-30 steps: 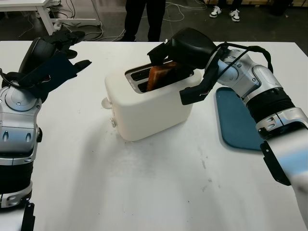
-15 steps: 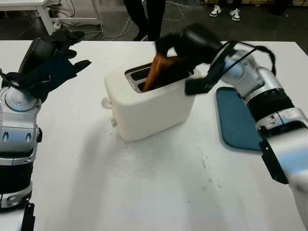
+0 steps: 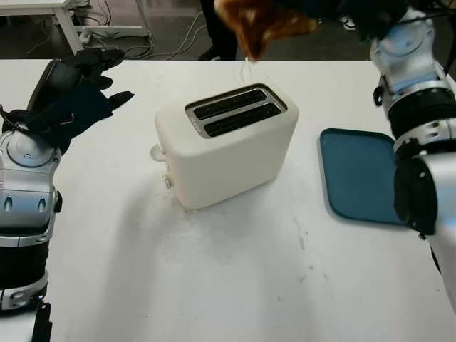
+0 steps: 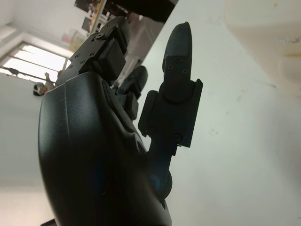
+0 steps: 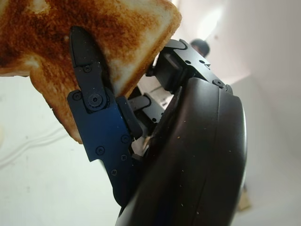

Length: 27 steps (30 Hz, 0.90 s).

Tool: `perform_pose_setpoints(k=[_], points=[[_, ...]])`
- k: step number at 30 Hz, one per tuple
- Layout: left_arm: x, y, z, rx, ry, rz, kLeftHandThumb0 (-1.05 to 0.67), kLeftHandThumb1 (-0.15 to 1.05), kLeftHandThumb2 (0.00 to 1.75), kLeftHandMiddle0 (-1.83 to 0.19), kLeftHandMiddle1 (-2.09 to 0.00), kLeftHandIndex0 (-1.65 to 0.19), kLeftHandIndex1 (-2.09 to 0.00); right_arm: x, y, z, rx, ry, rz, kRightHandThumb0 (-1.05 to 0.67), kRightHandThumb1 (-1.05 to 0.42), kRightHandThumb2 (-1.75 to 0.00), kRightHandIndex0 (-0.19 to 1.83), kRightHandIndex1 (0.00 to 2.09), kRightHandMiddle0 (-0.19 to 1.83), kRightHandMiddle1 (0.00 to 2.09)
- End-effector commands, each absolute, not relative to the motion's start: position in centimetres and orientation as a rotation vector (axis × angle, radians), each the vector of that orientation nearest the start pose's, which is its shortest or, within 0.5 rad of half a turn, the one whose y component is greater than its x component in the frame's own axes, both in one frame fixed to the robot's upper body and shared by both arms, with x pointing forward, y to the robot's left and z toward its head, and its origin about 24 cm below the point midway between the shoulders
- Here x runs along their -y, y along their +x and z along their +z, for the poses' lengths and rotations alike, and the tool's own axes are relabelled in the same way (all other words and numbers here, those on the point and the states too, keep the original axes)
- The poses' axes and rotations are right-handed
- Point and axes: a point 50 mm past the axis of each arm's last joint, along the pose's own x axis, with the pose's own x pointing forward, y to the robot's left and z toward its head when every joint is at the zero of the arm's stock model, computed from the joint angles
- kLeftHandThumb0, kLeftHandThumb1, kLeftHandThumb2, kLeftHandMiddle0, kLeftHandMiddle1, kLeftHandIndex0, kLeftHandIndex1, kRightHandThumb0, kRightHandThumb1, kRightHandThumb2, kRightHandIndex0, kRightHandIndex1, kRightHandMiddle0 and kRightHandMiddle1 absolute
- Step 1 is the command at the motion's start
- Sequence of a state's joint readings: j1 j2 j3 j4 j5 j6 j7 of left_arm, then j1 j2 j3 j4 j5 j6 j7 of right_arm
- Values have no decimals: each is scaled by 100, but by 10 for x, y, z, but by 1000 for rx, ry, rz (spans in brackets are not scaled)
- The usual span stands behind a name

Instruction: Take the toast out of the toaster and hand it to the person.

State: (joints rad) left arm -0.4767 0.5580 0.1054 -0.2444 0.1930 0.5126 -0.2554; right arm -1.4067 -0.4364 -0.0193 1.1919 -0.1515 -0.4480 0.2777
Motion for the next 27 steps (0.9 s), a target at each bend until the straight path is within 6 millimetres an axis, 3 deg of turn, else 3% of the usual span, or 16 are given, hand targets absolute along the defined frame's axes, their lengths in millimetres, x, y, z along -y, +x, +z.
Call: perform_pose_setpoints(k=[1, 8, 13, 20, 27], points=[[-230, 302, 221, 181, 673, 49, -45, 92, 27, -35, -44, -49, 0, 181, 412, 321, 558, -529, 159, -49, -92, -28, 105, 175, 78, 175], [-229, 302, 222, 179, 683, 47, -44, 92, 29, -35, -44, -49, 0, 199, 420, 297, 434, -527, -63, -46, -92, -31, 101, 175, 76, 175], [-229, 302, 220, 174, 661, 49, -45, 92, 27, -35, -44, -48, 0, 208, 424, 267, 324, -543, -202, -33, -92, -33, 85, 175, 56, 175], [-229, 301, 220, 169, 640, 52, -44, 92, 28, -33, -43, -47, 0, 213, 425, 228, 181, -502, -251, -22, -92, -33, 64, 175, 34, 175], [-229, 301, 219, 165, 645, 48, -46, 92, 27, -32, -43, -47, 0, 212, 424, 203, 86, -388, -314, -15, -92, -28, 67, 175, 40, 168]])
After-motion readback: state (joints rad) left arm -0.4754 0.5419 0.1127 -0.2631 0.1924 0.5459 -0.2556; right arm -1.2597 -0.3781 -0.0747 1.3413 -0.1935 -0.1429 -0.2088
